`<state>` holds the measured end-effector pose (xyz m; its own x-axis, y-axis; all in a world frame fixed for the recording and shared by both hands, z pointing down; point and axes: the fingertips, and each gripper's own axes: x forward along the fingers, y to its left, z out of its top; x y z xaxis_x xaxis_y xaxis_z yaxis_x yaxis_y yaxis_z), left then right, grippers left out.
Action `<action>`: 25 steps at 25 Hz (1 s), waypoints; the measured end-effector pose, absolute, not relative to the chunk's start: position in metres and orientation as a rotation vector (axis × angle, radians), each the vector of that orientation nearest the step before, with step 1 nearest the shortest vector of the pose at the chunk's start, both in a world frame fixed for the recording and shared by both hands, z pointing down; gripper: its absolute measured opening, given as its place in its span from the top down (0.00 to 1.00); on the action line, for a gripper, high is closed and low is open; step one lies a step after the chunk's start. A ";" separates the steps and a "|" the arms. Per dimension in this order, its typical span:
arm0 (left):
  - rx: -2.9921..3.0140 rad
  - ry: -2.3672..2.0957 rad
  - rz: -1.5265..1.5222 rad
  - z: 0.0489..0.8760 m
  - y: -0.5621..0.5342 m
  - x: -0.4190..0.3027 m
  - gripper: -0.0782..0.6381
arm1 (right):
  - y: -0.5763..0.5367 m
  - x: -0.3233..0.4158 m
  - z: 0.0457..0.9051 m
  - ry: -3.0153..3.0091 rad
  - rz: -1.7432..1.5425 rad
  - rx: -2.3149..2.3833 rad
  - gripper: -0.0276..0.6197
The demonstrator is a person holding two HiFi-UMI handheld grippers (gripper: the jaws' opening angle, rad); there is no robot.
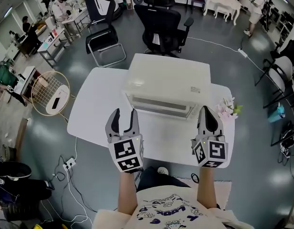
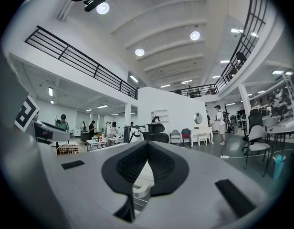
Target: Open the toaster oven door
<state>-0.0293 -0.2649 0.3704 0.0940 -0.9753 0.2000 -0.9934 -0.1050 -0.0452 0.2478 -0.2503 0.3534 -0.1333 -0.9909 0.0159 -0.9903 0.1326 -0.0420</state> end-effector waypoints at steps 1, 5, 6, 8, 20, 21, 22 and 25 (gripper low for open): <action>2.242 -2.029 0.282 0.372 -0.268 -0.030 0.60 | -0.253 0.248 0.355 2.353 -0.073 -2.059 0.96; 2.240 -2.003 0.323 0.383 -0.284 -0.032 0.60 | -0.266 0.246 0.361 2.342 -0.090 -2.070 0.96; 2.244 -1.991 0.331 0.386 -0.289 -0.033 0.60 | -0.270 0.246 0.361 2.337 -0.090 -2.075 0.96; 2.256 -1.960 0.346 0.391 -0.299 -0.032 0.60 | -0.277 0.245 0.360 2.323 -0.089 -2.090 0.96; 2.252 -1.789 0.452 0.426 -0.352 -0.039 0.60 | -0.312 0.232 0.360 2.274 -0.104 -2.149 0.96; 2.247 -1.780 0.463 0.429 -0.355 -0.041 0.60 | -0.314 0.232 0.361 2.271 -0.108 -2.154 0.96; 2.243 -1.771 0.475 0.433 -0.359 -0.042 0.60 | -0.317 0.232 0.363 2.268 -0.114 -2.159 0.96; 2.231 -1.738 0.518 0.446 -0.368 -0.043 0.60 | -0.325 0.231 0.368 2.262 -0.126 -2.169 0.96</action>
<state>-0.0425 -0.3678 0.4460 0.2179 -0.8742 0.4340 -0.9691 -0.2465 -0.0100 0.2307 -0.3245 0.3675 -0.0434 -0.9977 0.0519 -0.9973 0.0402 -0.0614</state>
